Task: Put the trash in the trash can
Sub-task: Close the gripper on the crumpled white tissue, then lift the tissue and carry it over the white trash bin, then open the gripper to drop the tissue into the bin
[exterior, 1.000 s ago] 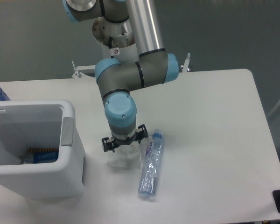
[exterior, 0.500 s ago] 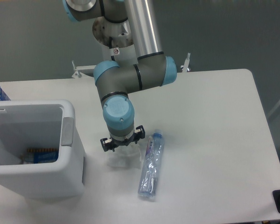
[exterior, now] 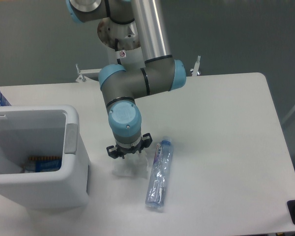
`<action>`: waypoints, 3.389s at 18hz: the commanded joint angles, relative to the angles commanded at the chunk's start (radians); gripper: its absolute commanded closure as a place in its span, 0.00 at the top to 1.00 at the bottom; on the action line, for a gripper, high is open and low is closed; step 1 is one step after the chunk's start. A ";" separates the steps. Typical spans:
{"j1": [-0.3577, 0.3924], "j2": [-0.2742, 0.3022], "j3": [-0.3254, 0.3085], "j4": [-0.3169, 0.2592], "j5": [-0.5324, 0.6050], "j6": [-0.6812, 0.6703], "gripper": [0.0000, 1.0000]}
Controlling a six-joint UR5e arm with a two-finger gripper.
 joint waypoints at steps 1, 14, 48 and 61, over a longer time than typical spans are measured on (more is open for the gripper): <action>0.002 0.002 0.000 -0.002 0.008 0.002 0.28; 0.002 0.002 0.000 0.000 0.017 0.008 0.00; 0.062 0.302 0.310 0.020 -0.626 -0.063 0.00; -0.060 0.273 0.235 0.028 -0.618 0.004 0.74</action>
